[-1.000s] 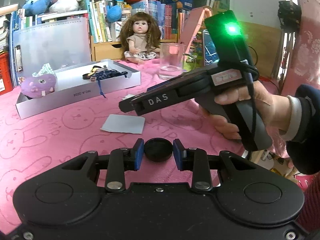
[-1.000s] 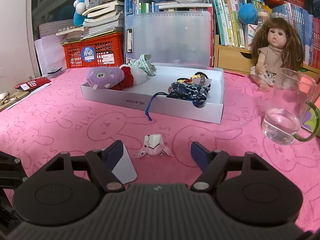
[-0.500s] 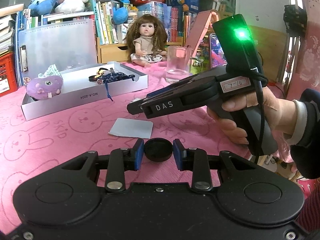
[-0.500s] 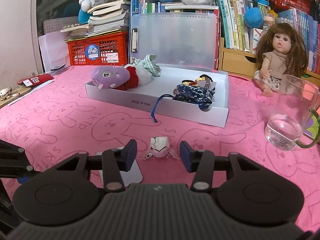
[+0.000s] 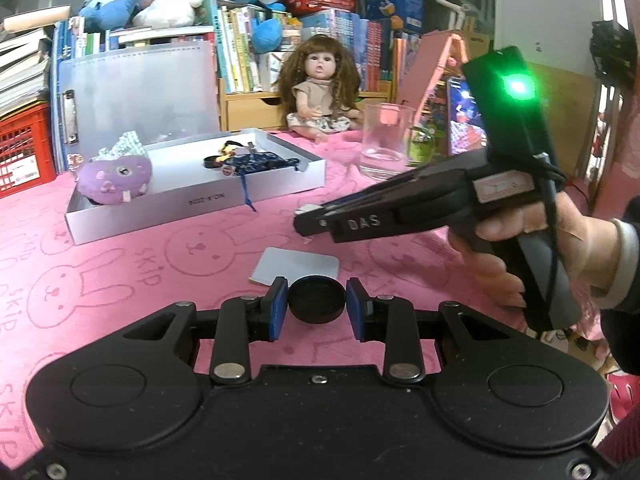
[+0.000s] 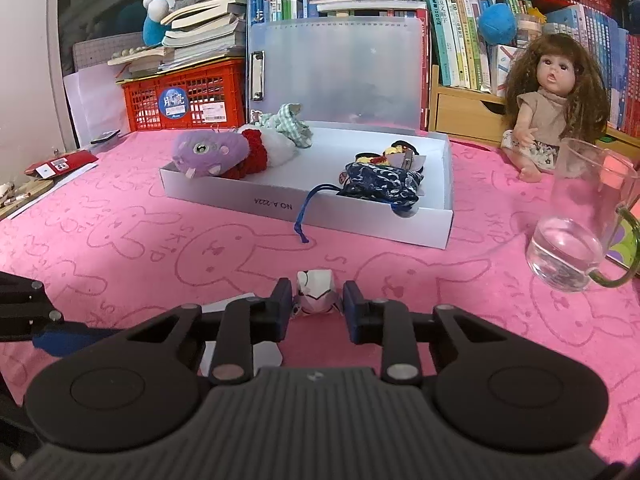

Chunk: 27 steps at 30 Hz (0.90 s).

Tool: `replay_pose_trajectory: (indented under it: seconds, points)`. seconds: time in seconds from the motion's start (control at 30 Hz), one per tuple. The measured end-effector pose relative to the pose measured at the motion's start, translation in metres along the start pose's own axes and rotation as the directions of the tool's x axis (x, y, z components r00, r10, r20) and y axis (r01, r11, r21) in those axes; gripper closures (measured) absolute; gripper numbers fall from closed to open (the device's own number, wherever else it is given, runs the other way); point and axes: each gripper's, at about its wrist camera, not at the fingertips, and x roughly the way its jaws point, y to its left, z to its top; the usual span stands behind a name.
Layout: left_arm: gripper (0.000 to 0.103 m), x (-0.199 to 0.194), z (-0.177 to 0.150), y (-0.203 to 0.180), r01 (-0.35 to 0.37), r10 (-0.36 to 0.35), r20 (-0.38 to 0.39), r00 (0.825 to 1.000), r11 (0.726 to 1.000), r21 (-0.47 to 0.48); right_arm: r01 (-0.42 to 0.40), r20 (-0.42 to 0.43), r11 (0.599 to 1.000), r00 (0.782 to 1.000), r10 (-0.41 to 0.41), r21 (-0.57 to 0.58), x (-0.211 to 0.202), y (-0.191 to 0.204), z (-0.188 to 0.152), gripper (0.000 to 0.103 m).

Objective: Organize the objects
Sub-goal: 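Close the right gripper on the small white-pink figurine and lift it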

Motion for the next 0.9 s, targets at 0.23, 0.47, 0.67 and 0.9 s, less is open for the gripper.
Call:
replay_pose_trajectory:
  seconds: [0.23, 0.47, 0.67, 0.9]
  points:
    - [0.073, 0.002, 0.005, 0.009, -0.049, 0.049, 0.006, 0.999, 0.999, -0.021, 0.006, 0.003, 1.000, 1.000, -0.006, -0.015, -0.002, 0.005, 0.001, 0.072]
    - [0.073, 0.004, 0.014, 0.023, -0.097, 0.098, 0.015, 0.995, 0.993, -0.061, 0.019, 0.012, 1.000, 1.000, -0.019, -0.013, -0.005, 0.006, 0.006, 0.072]
    - [0.073, 0.007, 0.023, 0.034, -0.134, 0.137, 0.027, 0.990, 0.987, -0.088, 0.031, 0.025, 1.000, 0.999, -0.031, 0.004, -0.006, 0.005, 0.010, 0.072]
    - [0.073, 0.011, 0.038, 0.045, -0.168, 0.175, 0.052, 0.983, 0.979, -0.118, 0.040, 0.040, 0.999, 0.998, -0.042, 0.030, -0.006, 0.004, 0.018, 0.072]
